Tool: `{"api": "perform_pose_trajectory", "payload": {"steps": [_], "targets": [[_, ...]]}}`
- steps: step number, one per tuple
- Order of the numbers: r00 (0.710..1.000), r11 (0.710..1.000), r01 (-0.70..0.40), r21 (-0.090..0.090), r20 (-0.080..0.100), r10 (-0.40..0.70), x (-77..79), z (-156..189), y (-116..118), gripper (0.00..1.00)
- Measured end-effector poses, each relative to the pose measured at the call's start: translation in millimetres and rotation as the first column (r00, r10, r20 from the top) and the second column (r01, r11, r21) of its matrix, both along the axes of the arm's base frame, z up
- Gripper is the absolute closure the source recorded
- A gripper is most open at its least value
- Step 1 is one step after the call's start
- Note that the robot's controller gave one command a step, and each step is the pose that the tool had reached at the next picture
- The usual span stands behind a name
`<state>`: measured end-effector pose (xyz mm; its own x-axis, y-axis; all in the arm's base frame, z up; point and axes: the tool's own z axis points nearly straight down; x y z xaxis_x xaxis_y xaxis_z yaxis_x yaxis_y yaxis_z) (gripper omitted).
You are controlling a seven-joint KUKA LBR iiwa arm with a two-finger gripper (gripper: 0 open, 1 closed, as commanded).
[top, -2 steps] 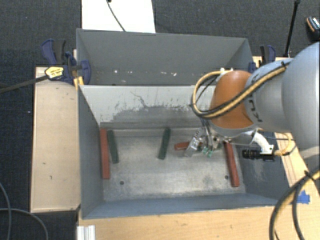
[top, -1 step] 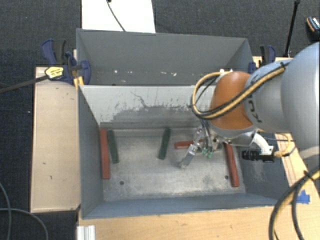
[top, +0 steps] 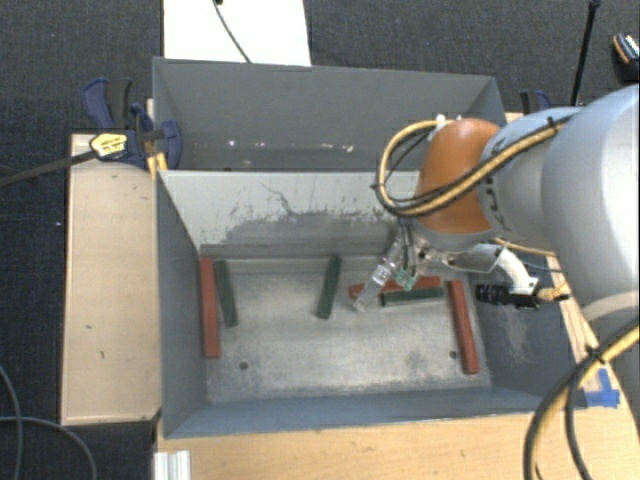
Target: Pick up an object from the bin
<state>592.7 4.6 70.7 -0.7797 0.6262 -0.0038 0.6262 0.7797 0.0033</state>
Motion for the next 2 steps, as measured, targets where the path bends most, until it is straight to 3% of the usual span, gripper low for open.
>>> {"api": "perform_pose_trajectory", "payload": {"steps": [1, 2], "targets": [[1.0, 1.0, -0.002, 0.0, -0.001, 0.002, -0.4, 0, 0, 1.0], [0.999, 0.999, -0.05, -0.001, 0.005, 0.05, -25.0, 166, -34, 1.0]]}}
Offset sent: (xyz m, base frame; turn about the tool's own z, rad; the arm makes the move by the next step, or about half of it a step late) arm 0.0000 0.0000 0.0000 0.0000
